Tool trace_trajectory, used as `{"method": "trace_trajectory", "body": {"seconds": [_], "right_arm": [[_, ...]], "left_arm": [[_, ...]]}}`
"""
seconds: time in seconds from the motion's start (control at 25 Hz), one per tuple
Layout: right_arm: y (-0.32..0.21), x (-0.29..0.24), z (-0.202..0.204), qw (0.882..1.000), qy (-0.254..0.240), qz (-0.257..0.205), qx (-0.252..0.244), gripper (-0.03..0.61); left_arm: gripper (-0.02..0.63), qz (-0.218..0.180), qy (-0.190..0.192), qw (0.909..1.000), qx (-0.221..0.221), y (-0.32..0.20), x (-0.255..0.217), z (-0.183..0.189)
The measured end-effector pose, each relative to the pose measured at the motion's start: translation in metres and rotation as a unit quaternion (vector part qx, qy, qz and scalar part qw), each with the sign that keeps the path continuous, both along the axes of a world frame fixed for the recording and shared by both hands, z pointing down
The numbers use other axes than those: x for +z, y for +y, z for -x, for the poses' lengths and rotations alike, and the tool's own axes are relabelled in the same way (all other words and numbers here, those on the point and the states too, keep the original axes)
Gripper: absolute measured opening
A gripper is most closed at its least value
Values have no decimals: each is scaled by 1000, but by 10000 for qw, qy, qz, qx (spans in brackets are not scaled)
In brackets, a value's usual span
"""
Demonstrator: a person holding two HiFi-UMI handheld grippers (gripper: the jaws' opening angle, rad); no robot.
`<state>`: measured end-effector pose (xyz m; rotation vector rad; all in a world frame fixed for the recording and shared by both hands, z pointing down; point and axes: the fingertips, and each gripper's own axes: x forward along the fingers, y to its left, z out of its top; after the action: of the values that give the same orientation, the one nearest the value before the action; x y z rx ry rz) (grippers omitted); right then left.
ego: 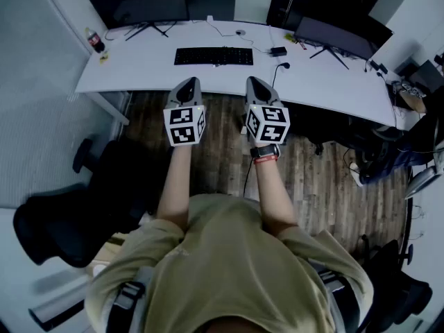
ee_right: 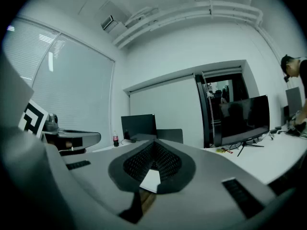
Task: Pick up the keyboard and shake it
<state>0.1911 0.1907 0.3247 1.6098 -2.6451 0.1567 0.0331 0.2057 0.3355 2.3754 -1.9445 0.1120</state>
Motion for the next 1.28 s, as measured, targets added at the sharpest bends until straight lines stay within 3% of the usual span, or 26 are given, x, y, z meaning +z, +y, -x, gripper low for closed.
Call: {"method": "trace_trajectory", "body": {"seconds": [0.32,0.64,0.84,1.28], "right_arm": [[2,10,-14,9998,-93,30,-165,18],[-16,37,20,9986,-78,233,-471,18],[-56,42,44,9979,-314,221,-526,18],[-187,45,89,9987,6,457,-209,18]], "left_arm": [[17,-113,24,9999,-54,11,6,-28],[17,32,76,9997,-235,-2,29,-4],[17,117,125,9994,-314,-38,39,23],[17,322,211,9990,-218,-173,47,85]]}}
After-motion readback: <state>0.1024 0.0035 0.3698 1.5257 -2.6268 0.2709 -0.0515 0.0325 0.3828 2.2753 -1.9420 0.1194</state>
